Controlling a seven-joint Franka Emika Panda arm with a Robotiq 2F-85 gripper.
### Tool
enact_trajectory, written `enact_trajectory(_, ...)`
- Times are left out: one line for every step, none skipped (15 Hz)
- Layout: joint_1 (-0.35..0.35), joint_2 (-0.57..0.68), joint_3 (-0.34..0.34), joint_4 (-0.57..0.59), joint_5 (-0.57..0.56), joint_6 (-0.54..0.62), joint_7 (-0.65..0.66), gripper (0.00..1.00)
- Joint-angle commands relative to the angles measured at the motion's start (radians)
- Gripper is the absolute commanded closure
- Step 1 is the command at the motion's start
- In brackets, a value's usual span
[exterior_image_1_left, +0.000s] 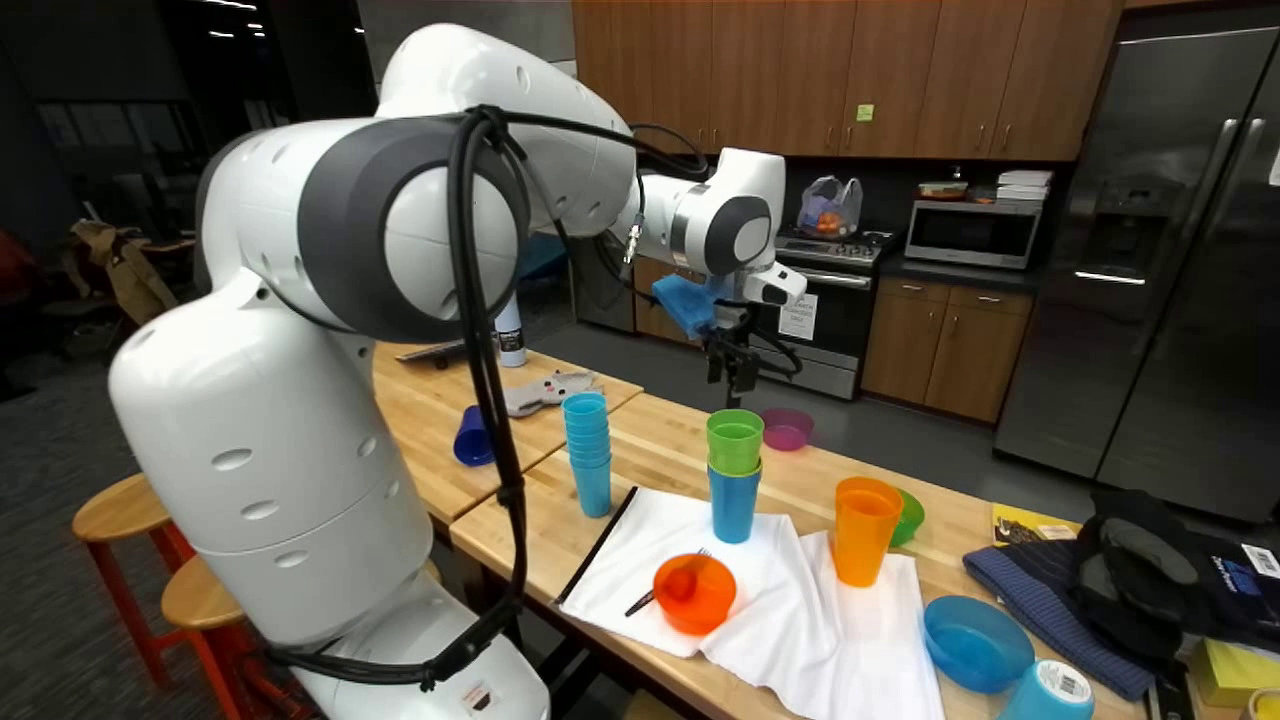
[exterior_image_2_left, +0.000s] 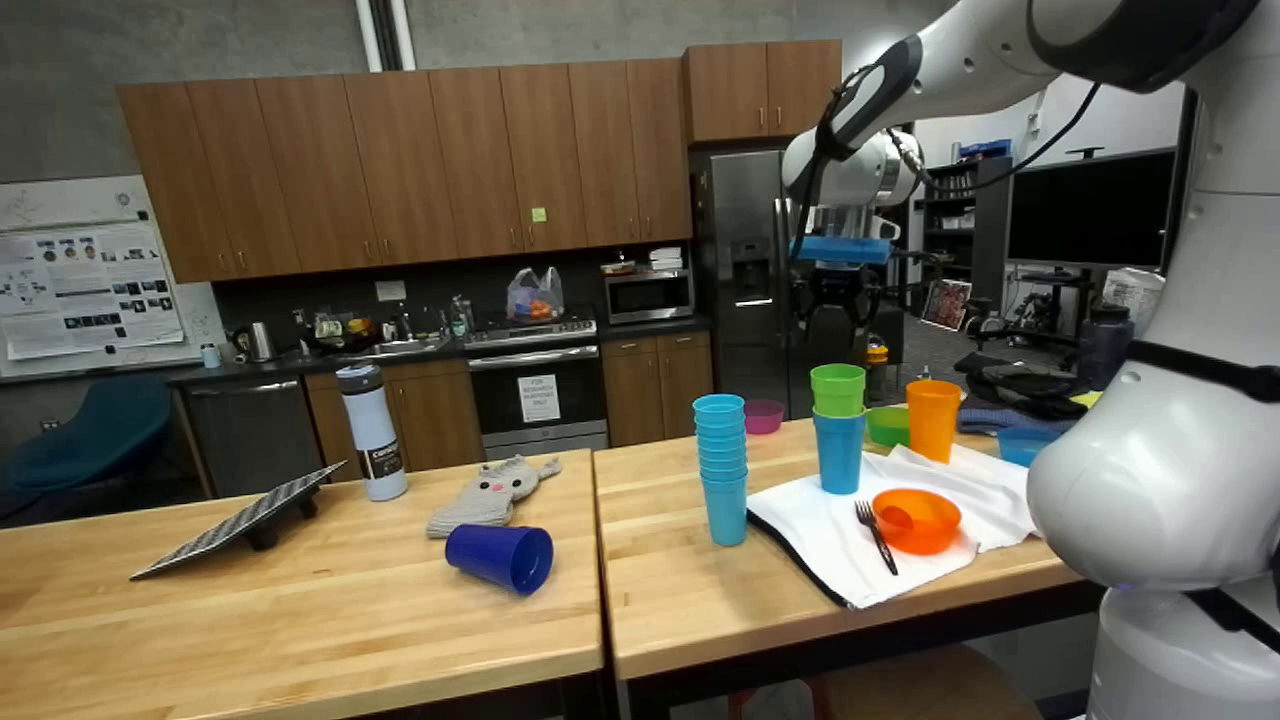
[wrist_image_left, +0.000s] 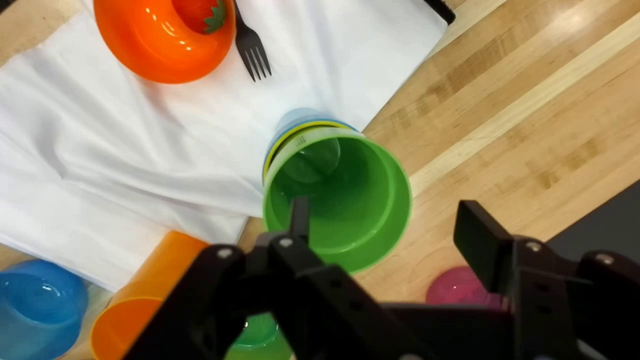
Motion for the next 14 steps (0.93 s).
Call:
enact_trajectory(-0.008,-0.017,-0.020,-0.029,0.000,-0.021,-0.017,0.00)
enact_trajectory(-0.010,-0.019,-0.023,-0.037,-0.004,-0.026,-0.019,0.00)
enact_trajectory(-0.013,-0.025,-0.026,-0.049,-0.014,-0.028,-0.016,0.00)
enact_trajectory(-0.020,-0.032,-0.032,-0.061,-0.031,-0.029,-0.014,0.00)
enact_trajectory(-0.028,-0.037,-0.038,-0.066,-0.047,-0.035,-0.012,0.00)
enact_trajectory(-0.038,-0.048,-0.047,-0.079,-0.063,-0.037,-0.006,0.00)
enact_trajectory(-0.048,-0.056,-0.056,-0.084,-0.076,-0.041,-0.004,0.00)
enact_trajectory(-0.062,-0.068,-0.069,-0.089,-0.091,-0.044,-0.005,0.00)
enact_trajectory(-0.074,-0.082,-0.078,-0.094,-0.104,-0.050,-0.005,0.00)
enact_trajectory(-0.088,-0.100,-0.087,-0.104,-0.128,-0.046,0.002,0.00)
enact_trajectory(-0.102,-0.113,-0.095,-0.105,-0.148,-0.050,0.002,0.00)
enact_trajectory(-0.116,-0.129,-0.102,-0.115,-0.166,-0.044,0.005,0.00)
enact_trajectory(-0.128,-0.140,-0.110,-0.120,-0.173,-0.047,0.003,0.00)
enact_trajectory(-0.139,-0.148,-0.117,-0.121,-0.174,-0.053,-0.005,0.00)
